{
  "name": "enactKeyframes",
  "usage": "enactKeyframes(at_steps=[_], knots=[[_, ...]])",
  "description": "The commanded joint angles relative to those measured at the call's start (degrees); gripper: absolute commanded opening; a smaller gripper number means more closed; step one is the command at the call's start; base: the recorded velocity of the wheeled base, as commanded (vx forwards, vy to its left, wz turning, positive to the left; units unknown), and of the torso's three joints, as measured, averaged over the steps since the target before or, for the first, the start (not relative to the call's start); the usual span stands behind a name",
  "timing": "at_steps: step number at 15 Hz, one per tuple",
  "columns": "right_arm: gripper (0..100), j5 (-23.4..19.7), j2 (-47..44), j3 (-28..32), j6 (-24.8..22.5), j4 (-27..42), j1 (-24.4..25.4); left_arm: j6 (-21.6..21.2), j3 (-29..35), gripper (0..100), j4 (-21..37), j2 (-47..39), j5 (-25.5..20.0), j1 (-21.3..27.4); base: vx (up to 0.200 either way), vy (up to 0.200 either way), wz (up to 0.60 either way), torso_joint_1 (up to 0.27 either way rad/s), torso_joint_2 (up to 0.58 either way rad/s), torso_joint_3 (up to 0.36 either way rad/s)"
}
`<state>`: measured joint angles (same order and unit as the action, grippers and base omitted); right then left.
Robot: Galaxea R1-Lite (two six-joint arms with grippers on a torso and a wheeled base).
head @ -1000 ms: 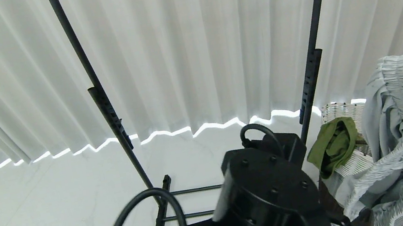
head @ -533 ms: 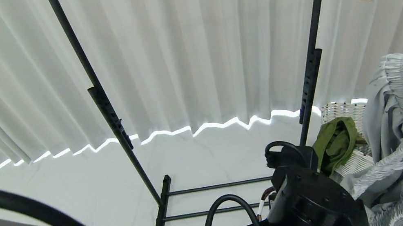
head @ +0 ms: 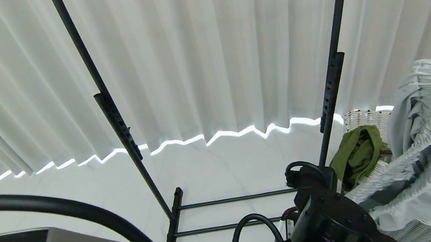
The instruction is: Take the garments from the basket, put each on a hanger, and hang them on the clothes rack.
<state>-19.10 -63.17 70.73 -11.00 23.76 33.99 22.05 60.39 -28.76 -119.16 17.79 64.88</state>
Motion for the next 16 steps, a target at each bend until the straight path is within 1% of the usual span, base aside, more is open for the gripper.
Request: enactKeyframes(at_steps=[1, 2, 4, 5, 6, 8, 11, 12, 13, 15, 16], knots=[[0, 0.73, 0.59, -1.21, -0.25, -0.03, 0.03, -3.42, -0.89, 0, 0.02, 1.21, 3.40, 0.07, 0.000, 0.000, 0.00, 0.000, 0.00, 0.000], [0, 1.79, 1.03, -2.00, -0.69, -0.03, 0.03, -4.12, -0.89, 0, -0.86, 2.00, 4.89, 0.16, 0.000, 0.000, 0.00, 0.000, 0.00, 0.000], [0, 3.90, 2.18, -4.46, -2.45, -1.08, -0.15, -4.91, -0.80, 0, -3.32, 5.34, 5.24, 0.34, 0.000, 0.000, 0.00, 0.000, 0.00, 0.000], [0, 5.39, 2.70, -5.95, -3.15, -2.67, -0.15, -5.09, -0.80, 0, -3.41, 7.81, 4.98, 0.34, 0.000, 0.000, 0.00, 0.000, 0.00, 0.000], [0, 6.62, 2.79, -7.10, -4.03, -4.86, -0.15, -5.09, -0.71, 0, -3.41, 9.91, 4.89, 0.34, 0.000, 0.000, 0.00, 0.000, 0.00, 0.000], [0, 7.68, 2.26, -8.94, -5.97, -11.45, -0.33, -5.09, -0.89, 0, -3.32, 15.01, 4.89, -0.37, 0.000, 0.000, 0.00, 0.000, 0.00, 0.000], [0, 7.76, -0.55, -8.42, -9.13, -18.66, -0.33, -5.09, -0.89, 0, -3.06, 22.04, 4.89, -1.07, 0.000, 0.000, 0.00, 0.000, 0.00, 0.000], [0, 7.76, -2.48, -7.89, -9.92, -23.67, -0.50, -5.09, -1.33, 0, -2.09, 26.61, 4.98, -1.86, 0.000, 0.000, 0.00, 0.000, 0.00, 0.000], [0, 7.50, -4.33, -7.10, -10.36, -26.84, -0.41, -5.18, -2.47, 0, -0.33, 29.87, 4.98, -2.83, 0.000, 0.000, 0.00, 0.000, 0.00, 0.000], [0, 6.97, -9.25, -4.37, -12.03, -31.49, 0.73, -5.88, -6.16, 0, 2.57, 36.90, 4.89, -6.34, 0.000, 0.000, 0.00, 0.000, 0.00, 0.000], [0, 7.06, -11.97, -2.70, -12.21, -32.81, 2.22, -6.50, -8.27, 0, 4.24, 40.15, 4.71, -8.54, 0.000, 0.000, 0.00, 0.000, 0.00, 0.000]])
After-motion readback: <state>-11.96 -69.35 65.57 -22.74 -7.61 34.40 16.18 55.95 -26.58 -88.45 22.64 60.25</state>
